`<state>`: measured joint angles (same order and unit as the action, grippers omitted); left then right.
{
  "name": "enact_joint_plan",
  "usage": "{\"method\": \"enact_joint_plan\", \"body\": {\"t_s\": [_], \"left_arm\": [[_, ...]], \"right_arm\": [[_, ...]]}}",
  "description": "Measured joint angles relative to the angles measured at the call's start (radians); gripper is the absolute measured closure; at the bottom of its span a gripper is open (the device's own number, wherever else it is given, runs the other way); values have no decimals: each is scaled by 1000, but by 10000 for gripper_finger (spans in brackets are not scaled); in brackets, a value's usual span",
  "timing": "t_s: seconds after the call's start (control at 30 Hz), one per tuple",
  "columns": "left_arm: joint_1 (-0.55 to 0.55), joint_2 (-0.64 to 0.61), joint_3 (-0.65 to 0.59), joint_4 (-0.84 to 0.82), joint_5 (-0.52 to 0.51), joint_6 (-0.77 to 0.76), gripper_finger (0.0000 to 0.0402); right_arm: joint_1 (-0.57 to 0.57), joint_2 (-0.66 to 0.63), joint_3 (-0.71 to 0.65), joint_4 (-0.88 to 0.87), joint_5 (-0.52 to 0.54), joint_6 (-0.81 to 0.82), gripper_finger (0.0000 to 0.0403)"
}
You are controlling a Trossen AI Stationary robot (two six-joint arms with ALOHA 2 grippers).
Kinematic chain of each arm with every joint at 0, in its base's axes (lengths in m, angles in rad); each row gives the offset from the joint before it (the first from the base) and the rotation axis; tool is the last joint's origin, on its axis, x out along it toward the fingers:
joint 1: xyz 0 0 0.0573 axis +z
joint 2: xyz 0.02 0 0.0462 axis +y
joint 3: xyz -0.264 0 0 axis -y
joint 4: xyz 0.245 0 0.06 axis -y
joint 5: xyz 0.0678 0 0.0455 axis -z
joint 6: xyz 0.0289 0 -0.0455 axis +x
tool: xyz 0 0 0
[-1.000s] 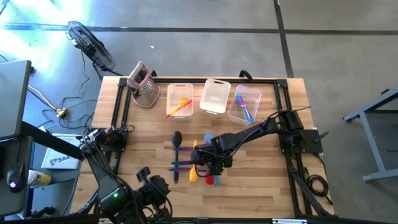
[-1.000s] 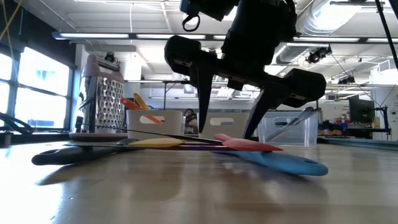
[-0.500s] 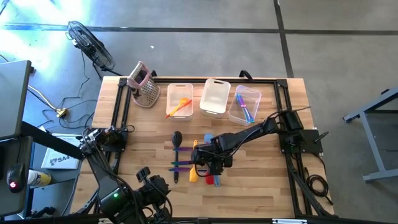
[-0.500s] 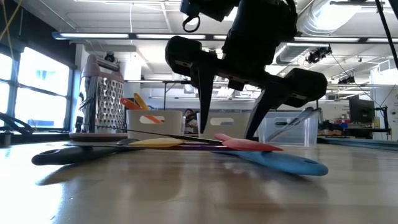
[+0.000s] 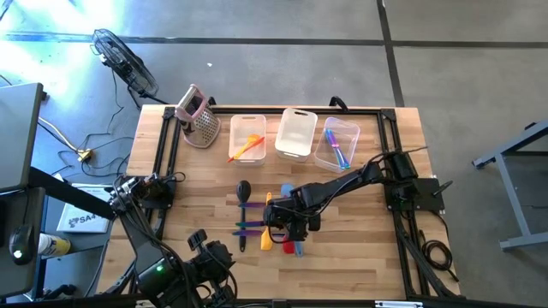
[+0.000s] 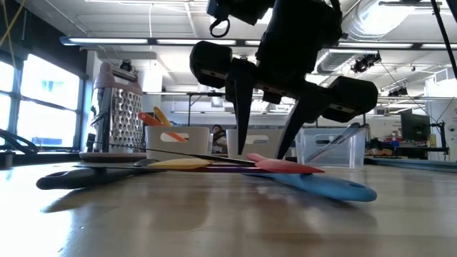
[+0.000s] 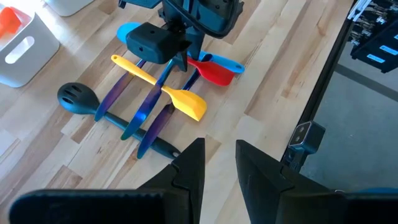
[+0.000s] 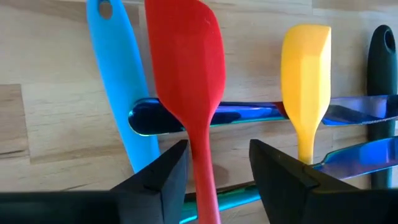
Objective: Pick & Place Kitchen Items
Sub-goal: Put the red spatula into the left white bin
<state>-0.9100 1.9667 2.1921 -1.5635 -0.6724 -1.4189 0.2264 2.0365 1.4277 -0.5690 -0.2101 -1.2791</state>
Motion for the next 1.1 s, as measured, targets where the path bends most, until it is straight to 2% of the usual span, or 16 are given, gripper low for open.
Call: {"method": "enact_joint_plan", "body": {"t_s": [0.23, 0.8, 1.1], "left_arm": [[0, 0, 0, 0, 0, 0, 316], [0, 0, 0, -5, 8, 0, 316], [0, 0, 0, -8, 8, 0, 316]], "right_arm": [[-11, 12, 0, 2, -5, 23, 254], [-17, 50, 0, -6, 23, 29, 257], [-4, 50, 0, -13, 54, 45, 309]]}}
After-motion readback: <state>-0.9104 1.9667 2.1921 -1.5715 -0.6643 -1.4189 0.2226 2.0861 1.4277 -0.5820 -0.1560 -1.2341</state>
